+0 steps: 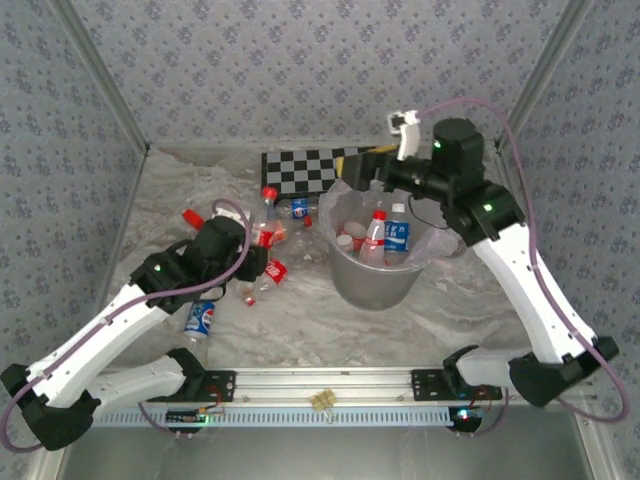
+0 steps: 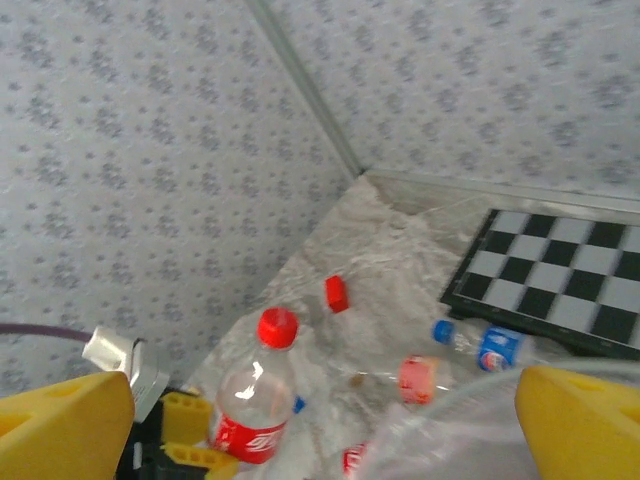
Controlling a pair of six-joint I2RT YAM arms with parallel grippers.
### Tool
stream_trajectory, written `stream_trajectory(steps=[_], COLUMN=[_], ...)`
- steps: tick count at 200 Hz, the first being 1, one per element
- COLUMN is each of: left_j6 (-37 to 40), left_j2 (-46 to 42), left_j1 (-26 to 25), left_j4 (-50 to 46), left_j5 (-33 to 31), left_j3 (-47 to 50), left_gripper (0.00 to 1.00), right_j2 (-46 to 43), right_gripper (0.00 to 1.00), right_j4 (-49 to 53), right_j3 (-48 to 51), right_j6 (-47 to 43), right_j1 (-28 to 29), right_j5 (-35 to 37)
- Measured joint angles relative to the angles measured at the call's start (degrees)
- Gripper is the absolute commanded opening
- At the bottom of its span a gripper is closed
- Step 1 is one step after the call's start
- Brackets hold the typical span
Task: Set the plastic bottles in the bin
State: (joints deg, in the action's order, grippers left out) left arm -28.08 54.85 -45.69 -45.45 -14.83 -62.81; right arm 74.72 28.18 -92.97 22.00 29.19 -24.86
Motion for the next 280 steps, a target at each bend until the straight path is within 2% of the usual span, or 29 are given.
stream_trajectory(steps=[37,80,111,142,173,184,206,255,280], left_j6=[3.32,4.52,4.7,4.7,4.68,4.68,4.52,3.67,3.23], left_j2=[0.02,1.25,1.29,1.27,0.83,0.57,-0.37,-4.46,-6.27], left_j1=[0.0,0.0,0.0,0.0,0.13,0.24,0.33,0.33,0.61], left_j4=[10.78,14.71,15.87,16.28,16.85,17.11,18.34,20.2,20.37], left_j5=[0.83,3.15,4.44,5.4,5.42,5.42,5.62,6.16,5.77], left_j3=[-1.64,-1.86,-1.86,-1.86,-1.86,-1.77,-0.68,0.74,0.9], left_gripper=[0.47,0.47,0.47,0.47,0.48,0.49,0.53,0.81,0.84], right_j2=[8.41,17.11,20.98,21.84,21.81,21.81,21.77,19.74,15.69], right_gripper=[1.0,0.99,0.82,0.58,0.4,0.37,0.27,0.24,0.21], right_j4=[0.81,0.74,0.42,-0.57,-1.68,-1.99,-2.25,-3.65,-4.02], right_j3=[-6.8,-11.52,-12.41,-12.39,-12.39,-12.39,-12.39,-12.41,-12.39], right_j6=[-0.15,0.04,0.33,0.76,1.22,1.38,1.84,2.14,0.81], right_j1=[5.16,9.53,11.91,12.22,11.93,11.8,11.76,9.9,7.48], right_j5=[-0.24,-1.31,-3.04,-3.06,-3.06,-3.34,-3.48,-1.84,1.07])
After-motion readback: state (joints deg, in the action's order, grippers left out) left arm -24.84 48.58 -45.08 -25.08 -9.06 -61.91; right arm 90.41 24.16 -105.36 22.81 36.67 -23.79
